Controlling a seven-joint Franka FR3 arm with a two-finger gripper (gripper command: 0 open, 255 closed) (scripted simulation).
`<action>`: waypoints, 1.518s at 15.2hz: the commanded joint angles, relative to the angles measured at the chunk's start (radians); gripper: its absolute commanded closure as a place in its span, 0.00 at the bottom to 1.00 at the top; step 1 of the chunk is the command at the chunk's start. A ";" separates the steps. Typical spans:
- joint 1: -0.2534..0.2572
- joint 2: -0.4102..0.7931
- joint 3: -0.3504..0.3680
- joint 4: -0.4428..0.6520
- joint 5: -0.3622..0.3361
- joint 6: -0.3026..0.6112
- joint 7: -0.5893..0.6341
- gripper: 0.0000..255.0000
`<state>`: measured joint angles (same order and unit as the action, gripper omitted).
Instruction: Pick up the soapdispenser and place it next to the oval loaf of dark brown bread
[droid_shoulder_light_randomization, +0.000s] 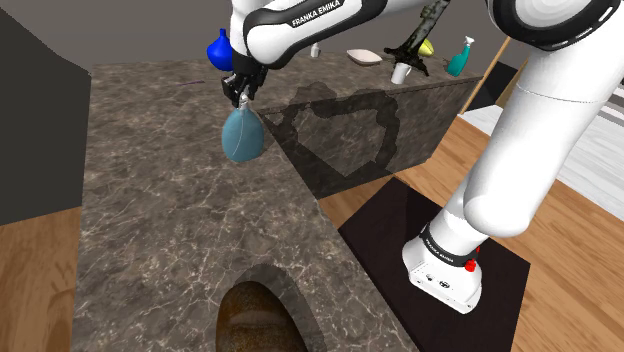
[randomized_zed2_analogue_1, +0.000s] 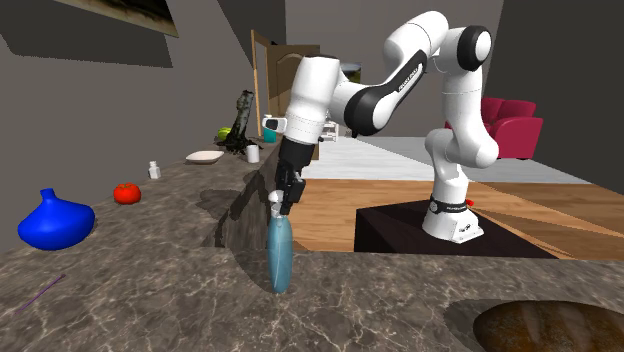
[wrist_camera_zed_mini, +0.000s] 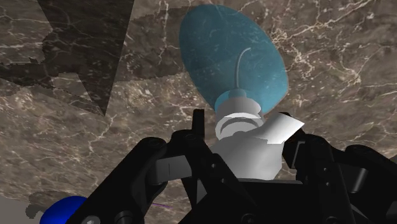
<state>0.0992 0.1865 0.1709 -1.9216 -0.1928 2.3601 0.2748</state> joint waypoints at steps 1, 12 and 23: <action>0.000 0.000 0.000 0.000 0.000 0.000 0.000 1.00; -0.001 -0.019 0.003 0.030 0.012 -0.048 -0.012 1.00; -0.002 -0.057 0.008 0.130 0.036 -0.184 -0.039 1.00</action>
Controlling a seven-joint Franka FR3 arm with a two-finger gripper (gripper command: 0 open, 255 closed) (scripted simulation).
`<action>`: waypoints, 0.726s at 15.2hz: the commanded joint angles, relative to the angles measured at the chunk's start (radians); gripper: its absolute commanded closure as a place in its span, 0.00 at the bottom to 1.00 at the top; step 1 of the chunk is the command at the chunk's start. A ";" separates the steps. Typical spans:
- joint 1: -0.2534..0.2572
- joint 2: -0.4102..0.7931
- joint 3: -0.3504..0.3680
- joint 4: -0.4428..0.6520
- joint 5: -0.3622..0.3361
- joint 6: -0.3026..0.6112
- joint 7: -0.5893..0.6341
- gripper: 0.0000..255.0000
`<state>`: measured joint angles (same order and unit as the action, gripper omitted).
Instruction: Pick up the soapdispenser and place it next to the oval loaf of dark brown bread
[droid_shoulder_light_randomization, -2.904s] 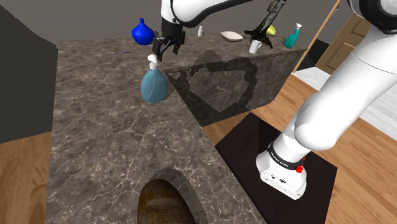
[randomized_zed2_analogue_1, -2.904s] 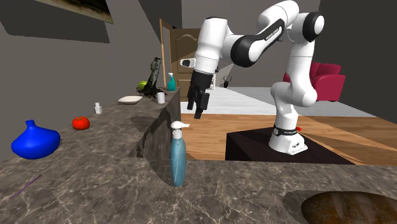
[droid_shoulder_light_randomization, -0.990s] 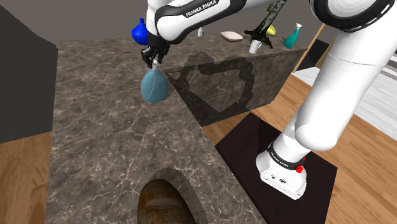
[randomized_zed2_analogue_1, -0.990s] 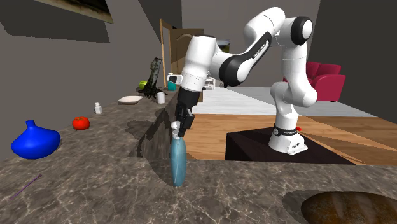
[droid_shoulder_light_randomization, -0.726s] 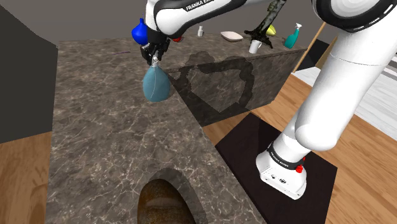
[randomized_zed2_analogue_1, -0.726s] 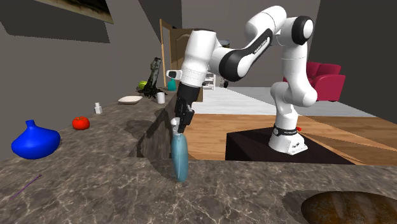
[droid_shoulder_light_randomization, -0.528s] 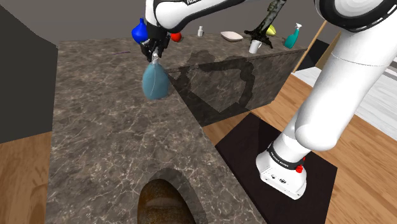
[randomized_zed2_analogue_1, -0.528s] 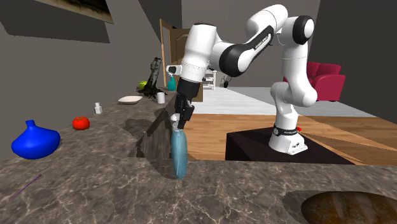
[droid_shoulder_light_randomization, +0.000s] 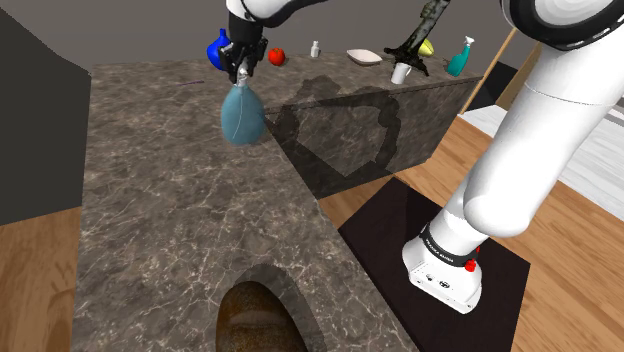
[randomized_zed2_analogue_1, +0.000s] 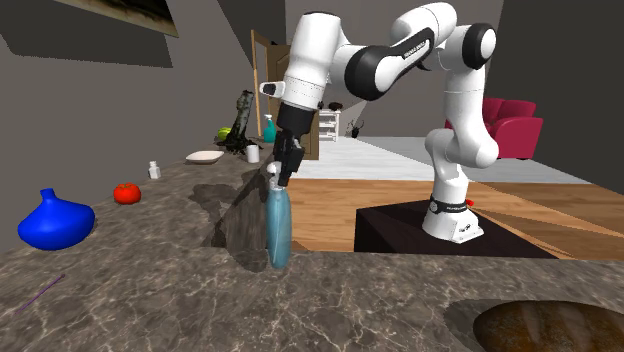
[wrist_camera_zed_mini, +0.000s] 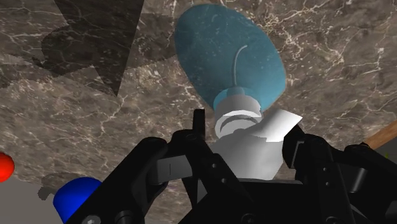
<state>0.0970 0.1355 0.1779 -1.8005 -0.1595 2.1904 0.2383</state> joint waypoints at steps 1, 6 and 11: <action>0.000 -0.008 0.001 0.020 0.004 -0.027 -0.004 1.00; 0.001 -0.016 0.002 0.077 0.011 -0.092 -0.014 1.00; 0.002 -0.019 0.004 0.141 0.016 -0.157 -0.022 1.00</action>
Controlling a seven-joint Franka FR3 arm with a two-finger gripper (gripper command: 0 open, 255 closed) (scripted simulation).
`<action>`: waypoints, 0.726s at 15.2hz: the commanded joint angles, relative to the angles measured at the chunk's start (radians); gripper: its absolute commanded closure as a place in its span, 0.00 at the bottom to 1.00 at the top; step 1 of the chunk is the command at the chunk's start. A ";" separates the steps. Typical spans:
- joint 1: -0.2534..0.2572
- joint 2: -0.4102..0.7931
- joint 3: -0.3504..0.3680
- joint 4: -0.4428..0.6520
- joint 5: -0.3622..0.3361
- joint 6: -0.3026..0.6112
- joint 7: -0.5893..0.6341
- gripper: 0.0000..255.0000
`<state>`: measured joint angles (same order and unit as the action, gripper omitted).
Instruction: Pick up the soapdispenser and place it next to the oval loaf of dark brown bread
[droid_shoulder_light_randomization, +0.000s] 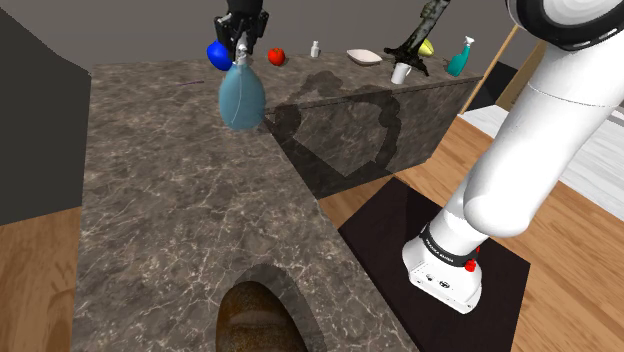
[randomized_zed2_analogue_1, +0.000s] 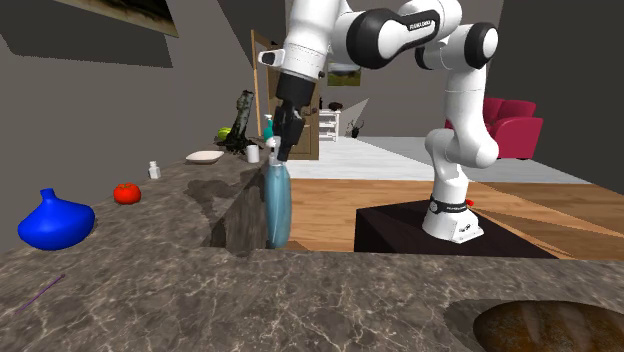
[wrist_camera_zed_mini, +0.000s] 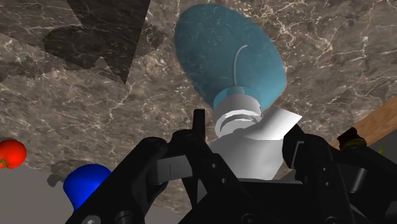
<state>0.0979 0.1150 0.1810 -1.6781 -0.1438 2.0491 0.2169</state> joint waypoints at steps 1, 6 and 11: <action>0.001 0.002 0.001 0.032 0.001 -0.030 -0.002 1.00; 0.011 -0.058 0.011 0.014 0.009 -0.073 0.012 1.00; 0.037 -0.199 0.037 -0.079 0.027 -0.124 0.057 1.00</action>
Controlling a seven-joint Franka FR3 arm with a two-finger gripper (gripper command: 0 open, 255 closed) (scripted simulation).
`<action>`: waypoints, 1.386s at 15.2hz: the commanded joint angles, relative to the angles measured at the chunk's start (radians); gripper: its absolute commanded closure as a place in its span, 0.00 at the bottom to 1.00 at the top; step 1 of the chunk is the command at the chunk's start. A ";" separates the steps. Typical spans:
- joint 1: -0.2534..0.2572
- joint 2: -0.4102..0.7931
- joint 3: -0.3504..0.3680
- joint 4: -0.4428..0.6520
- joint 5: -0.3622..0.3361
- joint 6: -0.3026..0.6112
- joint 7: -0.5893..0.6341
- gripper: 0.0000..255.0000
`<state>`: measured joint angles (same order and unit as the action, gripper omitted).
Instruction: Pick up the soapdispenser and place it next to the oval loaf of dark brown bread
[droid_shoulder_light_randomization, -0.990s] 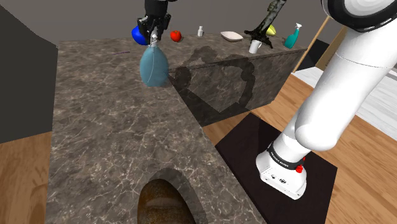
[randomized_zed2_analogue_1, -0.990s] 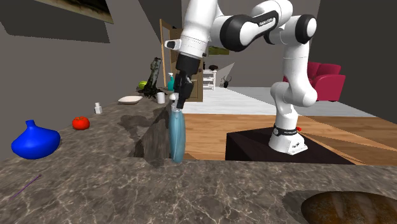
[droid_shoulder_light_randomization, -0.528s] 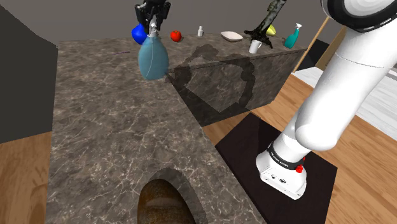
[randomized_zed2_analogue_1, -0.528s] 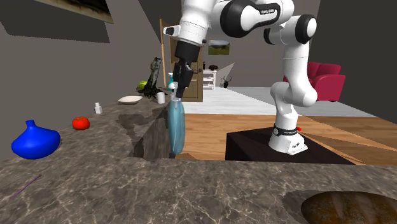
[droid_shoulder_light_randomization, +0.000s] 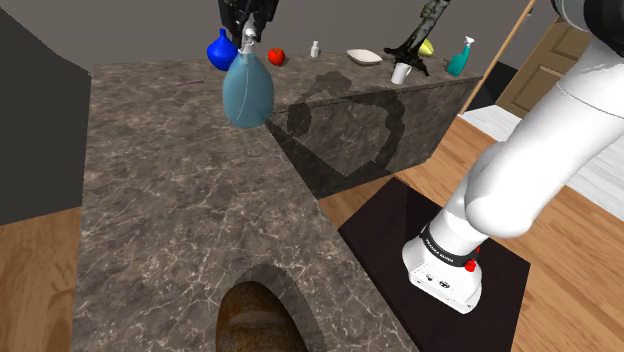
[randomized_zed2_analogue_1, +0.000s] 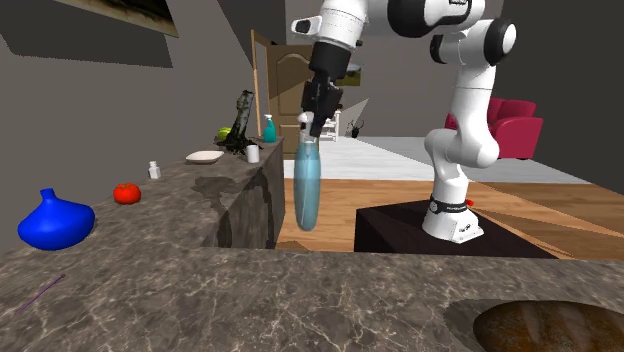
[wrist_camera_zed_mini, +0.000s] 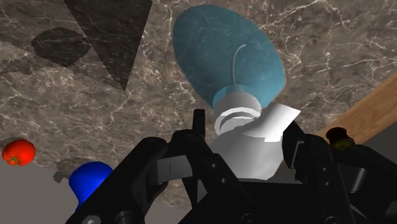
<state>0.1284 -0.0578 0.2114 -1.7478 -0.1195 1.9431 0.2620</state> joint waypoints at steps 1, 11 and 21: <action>0.012 -0.053 0.013 -0.024 0.007 -0.030 0.021 1.00; 0.073 -0.278 0.080 -0.092 0.054 -0.193 0.123 1.00; 0.130 -0.416 0.172 -0.027 0.102 -0.401 0.249 1.00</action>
<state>0.2538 -0.4685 0.3702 -1.7943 -0.0210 1.5680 0.4942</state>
